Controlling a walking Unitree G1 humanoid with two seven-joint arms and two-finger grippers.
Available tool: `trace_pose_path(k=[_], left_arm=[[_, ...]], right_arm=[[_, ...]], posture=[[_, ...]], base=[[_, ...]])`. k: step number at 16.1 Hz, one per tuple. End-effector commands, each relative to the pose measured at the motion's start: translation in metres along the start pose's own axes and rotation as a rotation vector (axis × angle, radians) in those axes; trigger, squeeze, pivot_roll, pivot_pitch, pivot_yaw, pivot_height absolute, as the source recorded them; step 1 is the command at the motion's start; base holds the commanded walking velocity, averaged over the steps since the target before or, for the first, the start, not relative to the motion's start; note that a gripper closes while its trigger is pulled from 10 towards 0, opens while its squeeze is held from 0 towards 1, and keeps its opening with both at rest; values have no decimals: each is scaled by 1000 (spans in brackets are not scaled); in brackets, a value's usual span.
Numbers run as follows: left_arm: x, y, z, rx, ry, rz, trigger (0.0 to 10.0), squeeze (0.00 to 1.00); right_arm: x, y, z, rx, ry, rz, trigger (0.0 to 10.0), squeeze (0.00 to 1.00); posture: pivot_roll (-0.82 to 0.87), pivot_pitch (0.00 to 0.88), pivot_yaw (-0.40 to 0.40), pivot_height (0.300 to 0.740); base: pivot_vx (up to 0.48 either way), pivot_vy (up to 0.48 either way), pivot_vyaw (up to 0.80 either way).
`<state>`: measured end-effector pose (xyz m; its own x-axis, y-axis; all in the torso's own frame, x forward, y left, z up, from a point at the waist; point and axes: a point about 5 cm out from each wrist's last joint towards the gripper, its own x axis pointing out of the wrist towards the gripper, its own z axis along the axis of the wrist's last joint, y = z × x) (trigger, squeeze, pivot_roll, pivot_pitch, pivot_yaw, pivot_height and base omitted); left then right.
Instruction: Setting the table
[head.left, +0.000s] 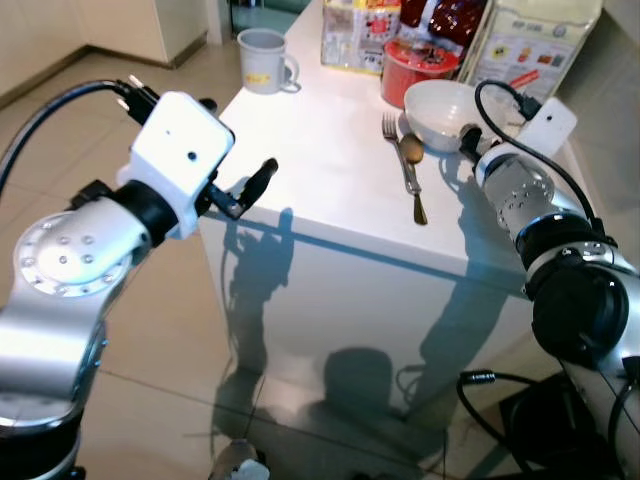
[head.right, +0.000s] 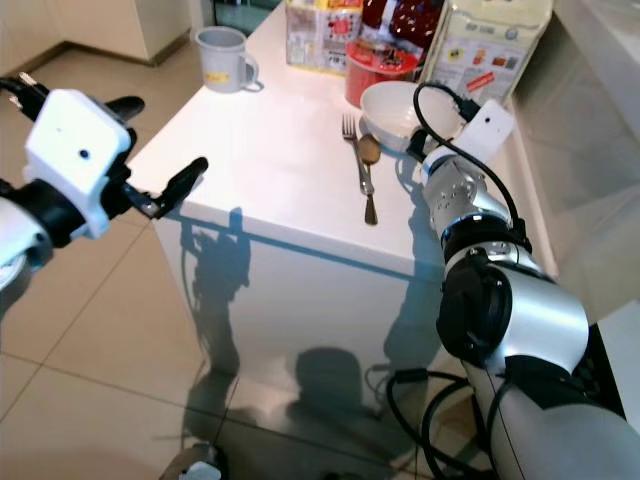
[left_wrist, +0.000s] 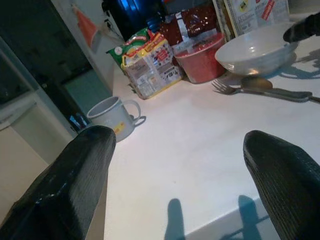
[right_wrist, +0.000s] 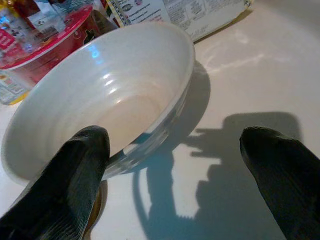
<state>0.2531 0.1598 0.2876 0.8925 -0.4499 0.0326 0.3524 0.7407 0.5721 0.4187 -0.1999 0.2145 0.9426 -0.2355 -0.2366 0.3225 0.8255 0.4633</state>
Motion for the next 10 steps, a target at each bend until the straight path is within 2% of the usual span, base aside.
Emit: trace_pose_path(k=[1, 4, 6, 7, 8, 9, 10], left_arm=[[-6, -2, 4, 10, 2, -33, 10000, 0], [-9, -6, 6, 12, 14, -56, 10000, 0], [-11, -8, 7, 13, 23, -65, 10000, 0], [-11, -8, 7, 14, 24, -67, 10000, 0], [-10, -8, 8, 1, 23, -69, 10000, 0], [-10, -8, 9, 0, 24, -69, 10000, 0], [-10, -8, 9, 2, 24, -69, 10000, 0]], right_arm=[[0, -1, -4, -24, 22, -42, 10000, 0], [0, 0, -4, 5, 31, -49, 10000, 0], [-1, 5, -7, 193, 66, 2, 10000, 0], [-1, 6, -8, 231, 73, 25, 8784, 0], [-1, 8, -12, 300, 91, 54, 4196, 0], [-1, 8, -14, 347, 103, 55, 3137, 0], [-1, 8, -14, 365, 107, 62, 549, 0]], posture=[[429, 163, -109, 740], [432, 160, -109, 740], [429, 159, -111, 740], [429, 159, -111, 740], [426, 160, -111, 740], [426, 160, -111, 740], [430, 156, -107, 740]], base=[[0, 0, 0], [0, 0, 0], [0, 0, 0], [0, 0, 0], [0, 0, 0], [0, 0, 0], [0, 0, 0]])
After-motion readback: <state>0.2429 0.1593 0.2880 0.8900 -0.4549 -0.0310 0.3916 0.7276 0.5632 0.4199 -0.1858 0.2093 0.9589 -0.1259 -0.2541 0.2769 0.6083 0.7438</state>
